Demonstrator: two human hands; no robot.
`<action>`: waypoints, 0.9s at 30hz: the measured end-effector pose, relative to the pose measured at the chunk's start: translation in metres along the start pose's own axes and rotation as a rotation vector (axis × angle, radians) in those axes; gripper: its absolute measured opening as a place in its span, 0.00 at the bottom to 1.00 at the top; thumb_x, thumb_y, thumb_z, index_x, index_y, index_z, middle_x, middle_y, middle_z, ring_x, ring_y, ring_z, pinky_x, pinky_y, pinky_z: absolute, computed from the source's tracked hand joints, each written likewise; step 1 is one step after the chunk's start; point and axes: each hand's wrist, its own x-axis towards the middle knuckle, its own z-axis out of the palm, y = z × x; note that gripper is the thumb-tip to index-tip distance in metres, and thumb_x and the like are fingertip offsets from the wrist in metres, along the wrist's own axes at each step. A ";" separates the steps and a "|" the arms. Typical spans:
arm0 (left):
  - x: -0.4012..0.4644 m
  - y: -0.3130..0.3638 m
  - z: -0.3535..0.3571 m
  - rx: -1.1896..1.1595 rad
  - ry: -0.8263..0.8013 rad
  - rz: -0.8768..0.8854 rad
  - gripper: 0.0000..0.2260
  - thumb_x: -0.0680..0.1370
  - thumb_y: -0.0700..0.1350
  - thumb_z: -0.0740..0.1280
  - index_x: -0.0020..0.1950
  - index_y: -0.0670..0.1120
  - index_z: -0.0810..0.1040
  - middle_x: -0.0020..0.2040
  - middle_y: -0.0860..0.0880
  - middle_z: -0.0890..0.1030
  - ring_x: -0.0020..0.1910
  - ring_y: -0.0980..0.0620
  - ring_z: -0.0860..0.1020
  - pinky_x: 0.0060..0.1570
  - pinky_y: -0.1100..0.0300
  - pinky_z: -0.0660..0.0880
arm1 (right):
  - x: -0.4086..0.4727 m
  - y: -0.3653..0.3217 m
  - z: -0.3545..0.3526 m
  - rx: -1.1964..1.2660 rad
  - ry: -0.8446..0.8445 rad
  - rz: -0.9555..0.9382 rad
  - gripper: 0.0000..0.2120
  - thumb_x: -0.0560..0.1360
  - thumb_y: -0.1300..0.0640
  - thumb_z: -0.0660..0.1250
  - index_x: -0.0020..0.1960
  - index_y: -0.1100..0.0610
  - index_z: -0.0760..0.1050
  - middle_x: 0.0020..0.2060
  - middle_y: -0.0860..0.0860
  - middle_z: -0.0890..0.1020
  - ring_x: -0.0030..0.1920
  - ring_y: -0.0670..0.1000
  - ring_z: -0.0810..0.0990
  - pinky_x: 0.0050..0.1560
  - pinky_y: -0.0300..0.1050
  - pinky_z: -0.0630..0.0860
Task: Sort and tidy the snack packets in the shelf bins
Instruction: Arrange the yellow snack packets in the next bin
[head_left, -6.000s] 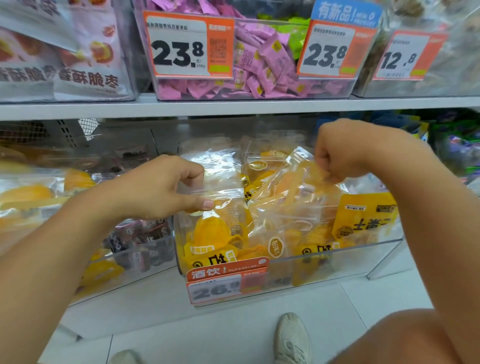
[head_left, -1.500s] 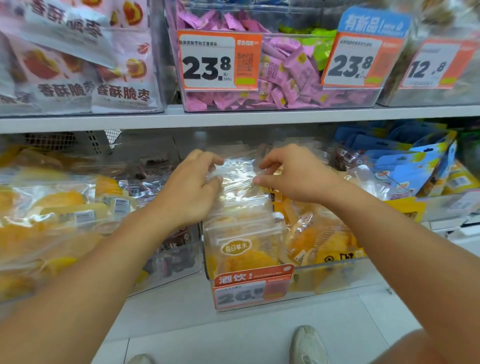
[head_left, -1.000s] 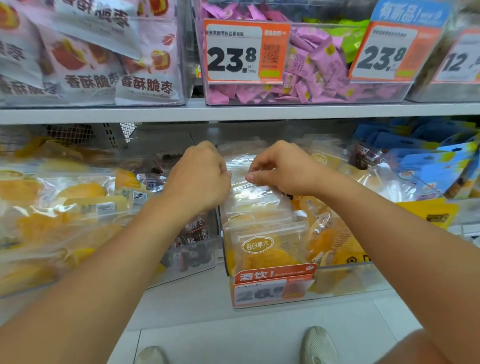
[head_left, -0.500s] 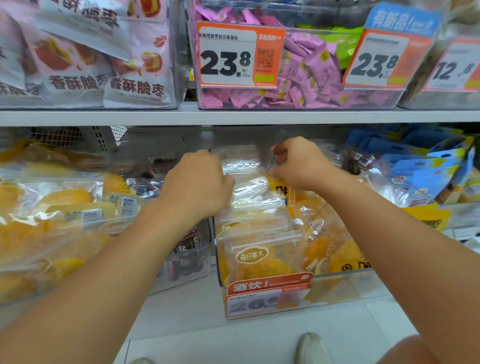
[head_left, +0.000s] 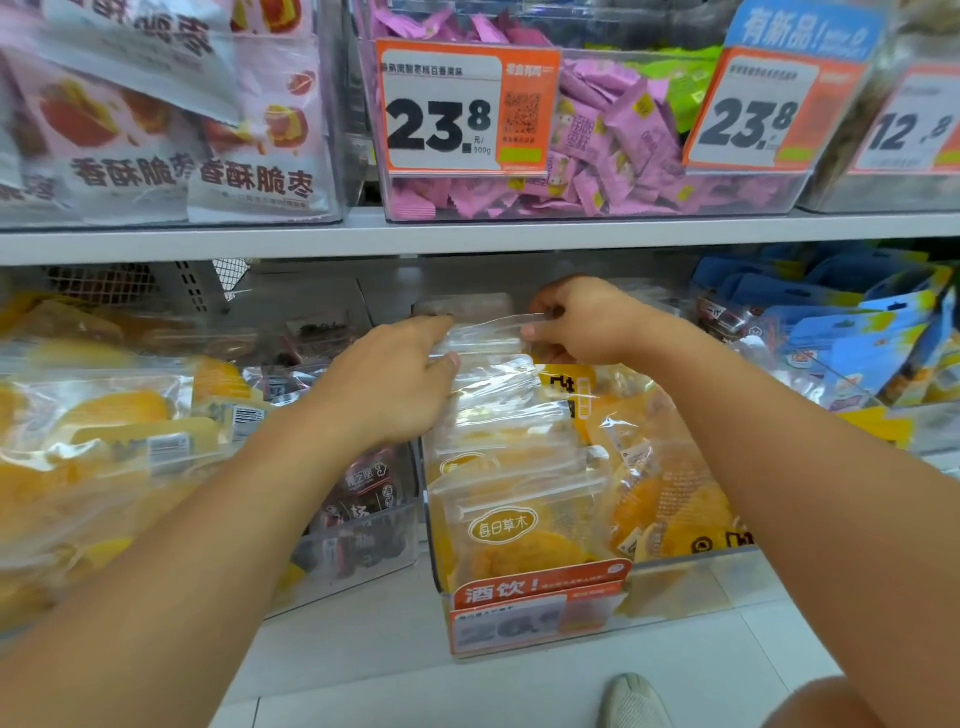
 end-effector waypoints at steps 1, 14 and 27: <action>0.000 0.000 0.001 -0.013 -0.001 -0.006 0.23 0.85 0.50 0.57 0.80 0.50 0.62 0.78 0.49 0.65 0.76 0.45 0.64 0.72 0.53 0.64 | 0.001 0.000 -0.001 -0.002 -0.008 0.006 0.12 0.79 0.56 0.69 0.54 0.66 0.78 0.45 0.60 0.84 0.47 0.58 0.85 0.52 0.54 0.82; 0.001 -0.005 0.005 -0.105 0.004 -0.017 0.27 0.85 0.49 0.56 0.82 0.54 0.49 0.81 0.50 0.58 0.77 0.46 0.61 0.71 0.54 0.61 | -0.004 -0.003 0.010 0.349 -0.025 0.022 0.12 0.82 0.57 0.64 0.42 0.60 0.79 0.34 0.53 0.79 0.31 0.47 0.78 0.36 0.36 0.79; 0.005 -0.001 0.000 0.066 -0.010 0.017 0.24 0.85 0.48 0.56 0.81 0.48 0.57 0.80 0.51 0.59 0.77 0.46 0.61 0.71 0.54 0.61 | -0.001 -0.016 0.015 0.130 0.050 -0.078 0.12 0.78 0.54 0.70 0.51 0.63 0.84 0.43 0.62 0.85 0.38 0.56 0.83 0.49 0.50 0.82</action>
